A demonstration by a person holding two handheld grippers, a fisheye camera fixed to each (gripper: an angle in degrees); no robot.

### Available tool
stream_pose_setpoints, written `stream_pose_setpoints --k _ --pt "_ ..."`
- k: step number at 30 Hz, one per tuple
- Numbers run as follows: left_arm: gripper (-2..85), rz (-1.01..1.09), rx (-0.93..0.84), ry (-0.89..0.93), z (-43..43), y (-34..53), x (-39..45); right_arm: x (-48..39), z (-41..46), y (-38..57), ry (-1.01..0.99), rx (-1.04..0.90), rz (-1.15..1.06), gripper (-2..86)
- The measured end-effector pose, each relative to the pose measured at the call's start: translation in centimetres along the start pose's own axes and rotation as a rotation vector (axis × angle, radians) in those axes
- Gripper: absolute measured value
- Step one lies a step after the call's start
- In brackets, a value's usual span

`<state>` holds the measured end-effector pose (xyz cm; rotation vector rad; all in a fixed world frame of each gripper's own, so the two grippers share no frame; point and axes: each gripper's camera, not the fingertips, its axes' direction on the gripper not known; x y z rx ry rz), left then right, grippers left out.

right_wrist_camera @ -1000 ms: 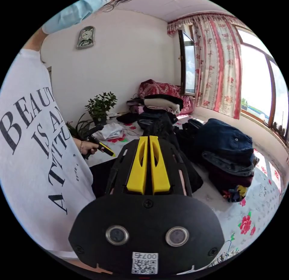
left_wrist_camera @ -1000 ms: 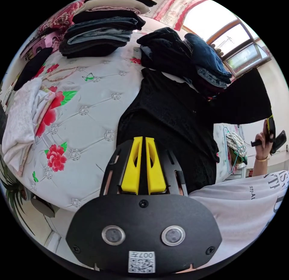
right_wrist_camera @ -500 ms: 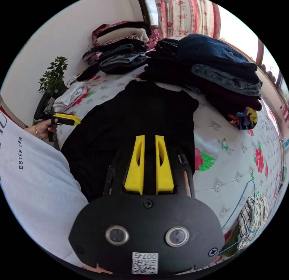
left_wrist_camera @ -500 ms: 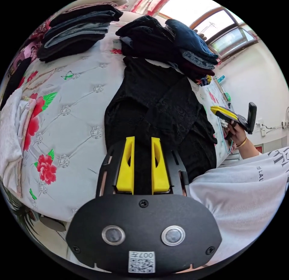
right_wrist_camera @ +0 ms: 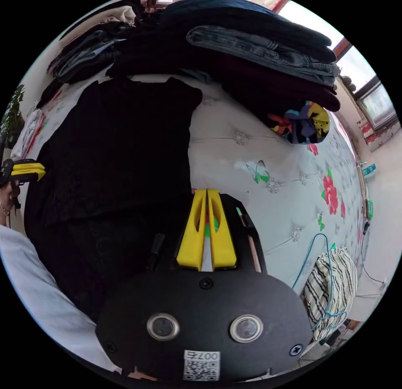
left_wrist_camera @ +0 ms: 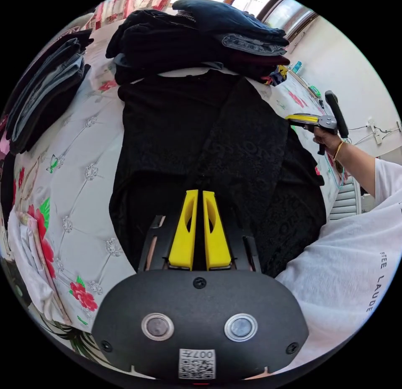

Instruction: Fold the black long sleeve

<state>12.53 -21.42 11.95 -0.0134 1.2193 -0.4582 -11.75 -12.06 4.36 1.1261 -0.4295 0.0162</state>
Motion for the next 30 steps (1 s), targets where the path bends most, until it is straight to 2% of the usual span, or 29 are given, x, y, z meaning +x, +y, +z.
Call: stream_pose_setpoints --k 2,4,7,12,14,17,18,20,22,25,30 --pt "-0.1 -0.017 0.013 0.000 -0.6 1.4 -0.6 2.3 0.2 0.3 0.005 -0.058 0.113 -0.1" --pt "-0.3 -0.065 0.040 0.030 -2.0 3.3 -1.4 3.9 -1.2 0.3 -0.055 0.015 0.180 -0.1" --pt "-0.3 -0.097 0.061 0.035 -3.6 5.3 -1.9 3.1 -2.8 -1.8 -0.139 0.139 0.121 0.0" --pt "-0.4 -0.122 0.053 0.038 -4.9 8.1 -1.8 0.5 -1.7 -7.1 -0.238 0.226 0.016 1.0" --pt "-0.4 -0.127 0.037 0.035 -5.3 9.0 -1.6 0.2 -0.1 -8.9 -0.259 0.182 0.021 1.3" --pt "-0.5 -0.098 0.030 0.028 -6.2 10.7 -0.8 0.8 3.3 -10.4 -0.151 0.049 0.050 1.5" --pt "-0.5 -0.085 0.021 0.027 -6.4 11.4 -0.5 1.6 2.9 -9.9 -0.173 0.125 0.041 1.5" --pt "-0.6 -0.075 -0.001 0.029 -6.3 12.6 -0.2 3.3 3.0 -9.6 -0.168 0.079 0.156 1.5" --pt "-0.8 -0.090 -0.028 0.023 -6.0 14.2 -0.3 4.3 0.8 -7.8 -0.236 0.145 0.204 1.6" --pt "-0.8 -0.131 -0.016 0.016 -6.6 15.6 -1.3 3.1 -2.9 -3.6 -0.251 0.239 0.158 1.7" --pt "0.2 -0.044 0.089 -0.049 -8.0 13.9 -1.2 -0.2 -6.1 5.4 -0.333 0.216 0.071 1.9"
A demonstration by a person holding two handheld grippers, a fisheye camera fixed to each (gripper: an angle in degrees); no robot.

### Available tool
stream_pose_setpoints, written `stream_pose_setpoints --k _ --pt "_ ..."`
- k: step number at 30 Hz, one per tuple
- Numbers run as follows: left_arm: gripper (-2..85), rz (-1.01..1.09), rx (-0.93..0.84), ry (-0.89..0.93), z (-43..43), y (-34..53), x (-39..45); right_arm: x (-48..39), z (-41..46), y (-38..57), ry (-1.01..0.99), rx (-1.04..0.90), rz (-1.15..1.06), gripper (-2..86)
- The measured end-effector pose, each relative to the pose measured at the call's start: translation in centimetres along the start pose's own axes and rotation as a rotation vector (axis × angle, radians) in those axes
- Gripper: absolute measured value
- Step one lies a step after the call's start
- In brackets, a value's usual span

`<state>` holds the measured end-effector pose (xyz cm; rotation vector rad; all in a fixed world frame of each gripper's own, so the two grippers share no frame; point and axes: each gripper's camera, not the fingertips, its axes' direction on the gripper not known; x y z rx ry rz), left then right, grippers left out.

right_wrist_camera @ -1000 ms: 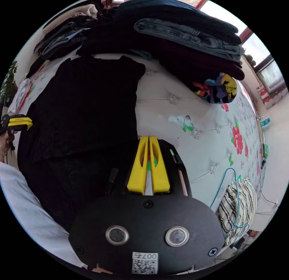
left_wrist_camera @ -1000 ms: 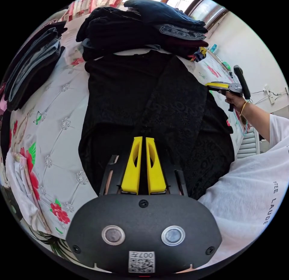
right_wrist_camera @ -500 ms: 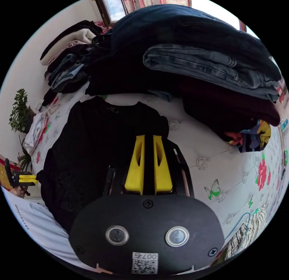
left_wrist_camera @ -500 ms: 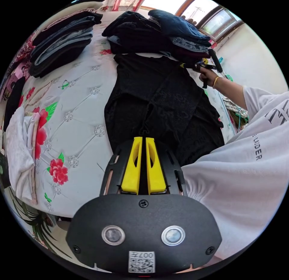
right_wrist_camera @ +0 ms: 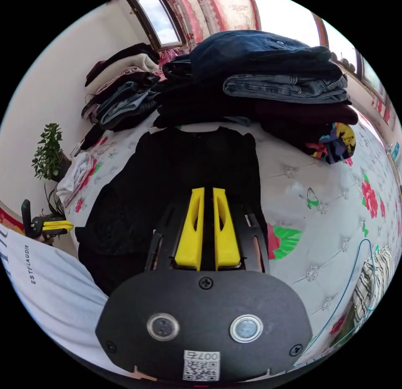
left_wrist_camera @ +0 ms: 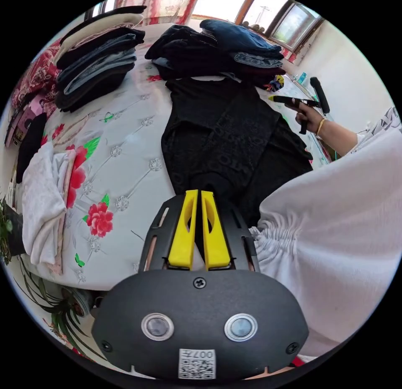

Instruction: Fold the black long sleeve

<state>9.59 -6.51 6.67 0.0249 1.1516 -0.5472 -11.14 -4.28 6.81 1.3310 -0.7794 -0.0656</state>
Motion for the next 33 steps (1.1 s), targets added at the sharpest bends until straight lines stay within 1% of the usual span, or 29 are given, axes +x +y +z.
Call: stream_pose_setpoints --k 2,3,5,7,8,9,15,19,22,26,30,32,33 --pt "1.3 0.039 0.037 0.042 0.6 -1.6 0.5 -1.3 -0.8 3.4 0.001 -0.048 -0.013 2.0" --pt "1.8 0.056 0.041 0.090 1.6 -2.6 0.9 -2.0 -1.4 5.5 0.002 -0.071 -0.011 2.1" --pt "1.5 0.055 -0.022 0.128 3.9 -3.2 1.4 -2.4 -2.4 8.3 -0.002 -0.094 0.019 2.4" --pt "0.1 0.042 -0.161 0.068 6.9 -1.8 1.9 -2.2 -4.4 11.4 -0.023 -0.109 0.083 3.1" --pt "-0.1 0.036 -0.182 0.052 7.2 -1.2 2.0 -2.0 -5.0 12.1 -0.024 -0.109 0.096 3.3" --pt "-0.4 0.020 -0.117 0.051 6.1 0.1 2.0 -1.6 -6.4 13.5 -0.018 -0.105 0.116 3.7" --pt "-0.4 -0.108 -0.079 -0.032 1.2 6.9 -0.1 1.6 -11.5 21.4 0.049 -0.150 0.250 5.4" --pt "2.3 -0.256 -0.142 -0.003 0.8 11.5 -2.9 3.0 -14.0 27.6 0.046 -0.211 0.373 5.8" --pt "4.7 -0.307 -0.126 0.053 1.0 12.4 -3.5 3.3 -15.2 31.0 0.042 -0.249 0.423 6.1" --pt "6.5 -0.285 -0.119 0.134 1.9 11.8 -3.2 3.3 -15.8 33.8 0.022 -0.288 0.450 6.8" --pt "7.2 -0.234 -0.179 0.139 2.9 12.3 -3.2 3.4 -16.3 35.4 -0.027 -0.311 0.462 7.5" --pt "7.6 -0.237 -0.189 0.169 3.4 12.5 -3.6 3.4 -16.3 35.8 -0.032 -0.322 0.450 7.5" --pt "7.7 -0.244 -0.197 0.212 4.0 12.3 -3.7 3.5 -16.0 36.0 -0.034 -0.344 0.444 7.4"
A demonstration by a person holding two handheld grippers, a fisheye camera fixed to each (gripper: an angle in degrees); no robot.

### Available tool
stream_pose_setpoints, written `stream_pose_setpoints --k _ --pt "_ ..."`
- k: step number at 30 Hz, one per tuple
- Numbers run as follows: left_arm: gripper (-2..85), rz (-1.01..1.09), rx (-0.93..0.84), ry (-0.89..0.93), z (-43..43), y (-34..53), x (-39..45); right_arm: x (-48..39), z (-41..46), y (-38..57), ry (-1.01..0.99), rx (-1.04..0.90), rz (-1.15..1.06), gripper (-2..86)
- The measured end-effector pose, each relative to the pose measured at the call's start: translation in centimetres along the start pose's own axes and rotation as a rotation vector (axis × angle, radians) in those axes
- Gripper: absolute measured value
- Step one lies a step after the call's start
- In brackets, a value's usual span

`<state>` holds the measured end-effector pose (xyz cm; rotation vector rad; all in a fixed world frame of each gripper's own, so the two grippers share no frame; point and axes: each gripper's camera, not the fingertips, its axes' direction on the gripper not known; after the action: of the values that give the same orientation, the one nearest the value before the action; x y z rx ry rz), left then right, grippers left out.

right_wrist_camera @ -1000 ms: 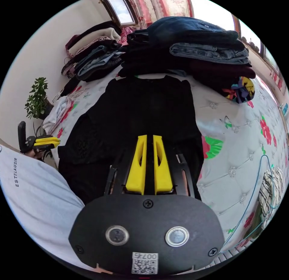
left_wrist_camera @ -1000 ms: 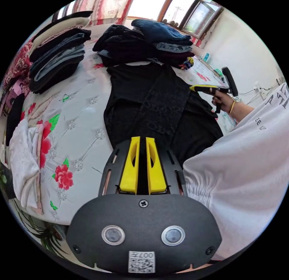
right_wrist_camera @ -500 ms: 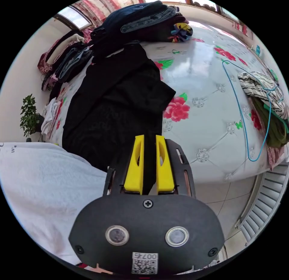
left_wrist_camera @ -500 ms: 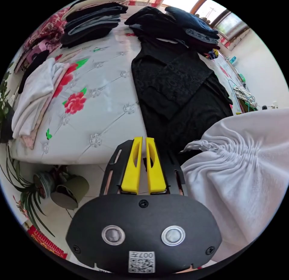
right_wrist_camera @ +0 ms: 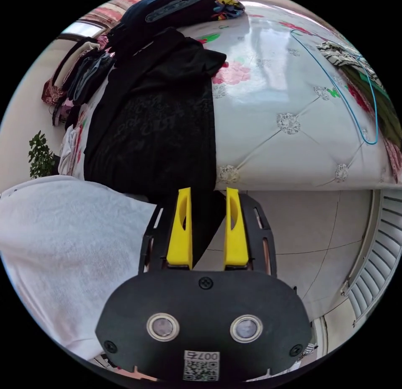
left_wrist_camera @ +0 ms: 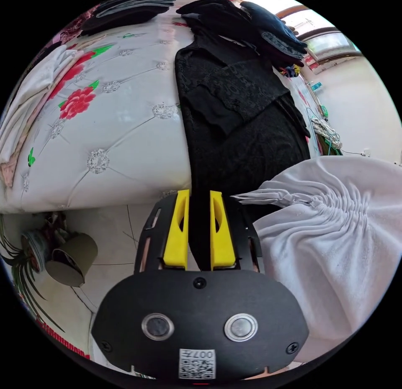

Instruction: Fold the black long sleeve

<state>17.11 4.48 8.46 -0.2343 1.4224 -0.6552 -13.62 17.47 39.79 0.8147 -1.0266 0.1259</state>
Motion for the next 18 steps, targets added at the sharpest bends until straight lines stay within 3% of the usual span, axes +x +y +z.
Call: stream_pose_setpoints --k 7,12,18 --pt "0.5 0.044 -0.076 -0.076 0.1 -0.9 -0.3 0.1 1.1 -0.3 -0.050 -0.126 -0.018 2.9" --pt "-0.8 0.040 -0.094 0.093 0.0 -2.0 -0.9 -0.6 -2.4 0.5 -0.111 -0.090 -0.114 0.7" --pt "-0.8 -0.064 0.188 0.309 -4.2 -5.0 -2.3 -1.2 -10.2 -0.8 -0.288 0.182 -0.134 0.1"
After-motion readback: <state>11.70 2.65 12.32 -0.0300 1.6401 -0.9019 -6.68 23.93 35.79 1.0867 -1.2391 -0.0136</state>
